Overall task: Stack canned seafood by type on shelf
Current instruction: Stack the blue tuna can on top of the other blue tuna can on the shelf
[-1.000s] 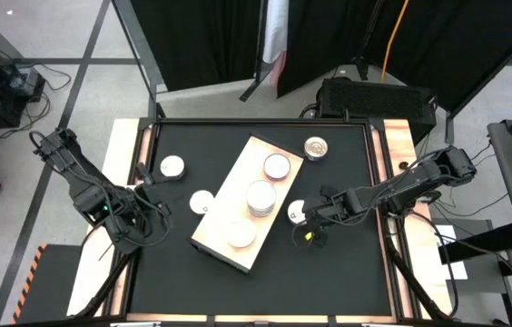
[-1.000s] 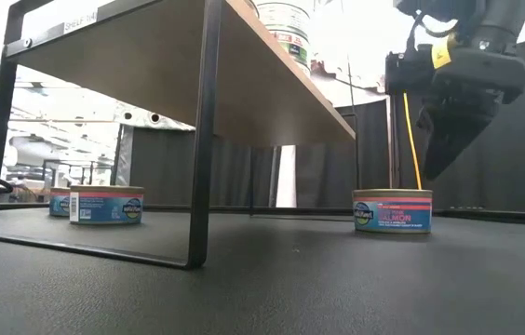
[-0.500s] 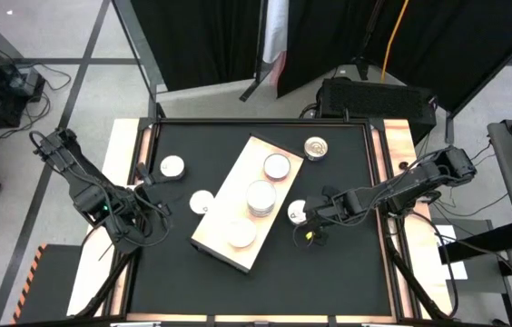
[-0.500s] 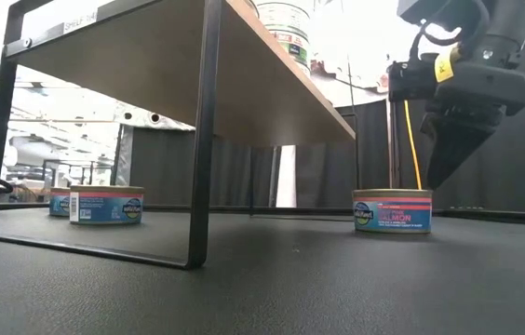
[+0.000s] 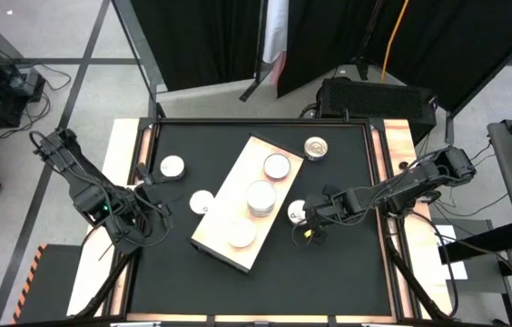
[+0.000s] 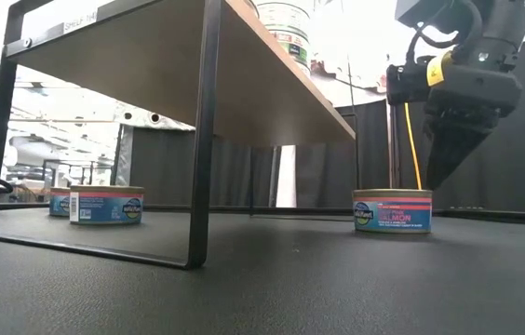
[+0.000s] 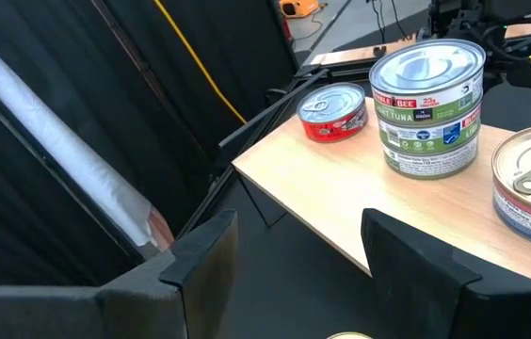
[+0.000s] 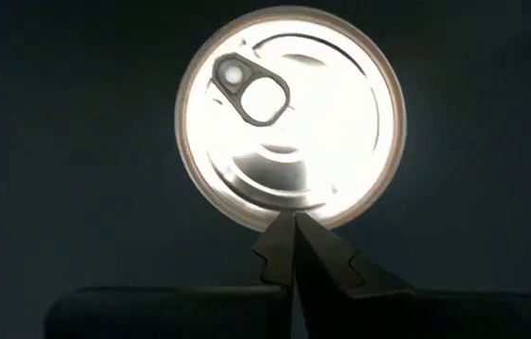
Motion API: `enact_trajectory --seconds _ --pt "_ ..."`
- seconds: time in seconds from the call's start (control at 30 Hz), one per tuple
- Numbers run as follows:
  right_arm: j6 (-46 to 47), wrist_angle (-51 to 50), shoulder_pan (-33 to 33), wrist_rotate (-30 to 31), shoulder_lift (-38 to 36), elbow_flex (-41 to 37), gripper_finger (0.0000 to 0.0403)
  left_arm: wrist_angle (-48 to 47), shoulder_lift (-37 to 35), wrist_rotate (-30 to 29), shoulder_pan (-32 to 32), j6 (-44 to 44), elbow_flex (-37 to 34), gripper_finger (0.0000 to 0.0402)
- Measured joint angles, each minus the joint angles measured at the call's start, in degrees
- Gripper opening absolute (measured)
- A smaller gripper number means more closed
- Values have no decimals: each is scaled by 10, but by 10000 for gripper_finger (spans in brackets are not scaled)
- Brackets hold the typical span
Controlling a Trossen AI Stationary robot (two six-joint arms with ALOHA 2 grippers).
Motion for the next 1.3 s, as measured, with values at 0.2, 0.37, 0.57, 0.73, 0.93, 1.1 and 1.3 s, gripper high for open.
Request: enact_trajectory --seconds 0.2,0.37,0.57,0.73,0.93,1.1,1.3 --pt "0 0 0 0 0 0 4 0 0 0 0 0 0 231" --pt "2 0 0 1 13 2 4 0 0 0 0 0 0 231" --pt "10 -2 0 -2 26 4 4 0 0 0 0 0 0 231" --pt "23 -15 2 -18 26 3 4 0 0 0 0 0 0 231" --pt "47 -37 16 -43 31 -3 4 0 0 0 0 0 0 231" --pt "74 -54 34 -52 31 -2 4 0 1 10 0 0 0 231" --pt "90 -66 49 -81 29 -1 4 0 1 14 0 0 0 231"
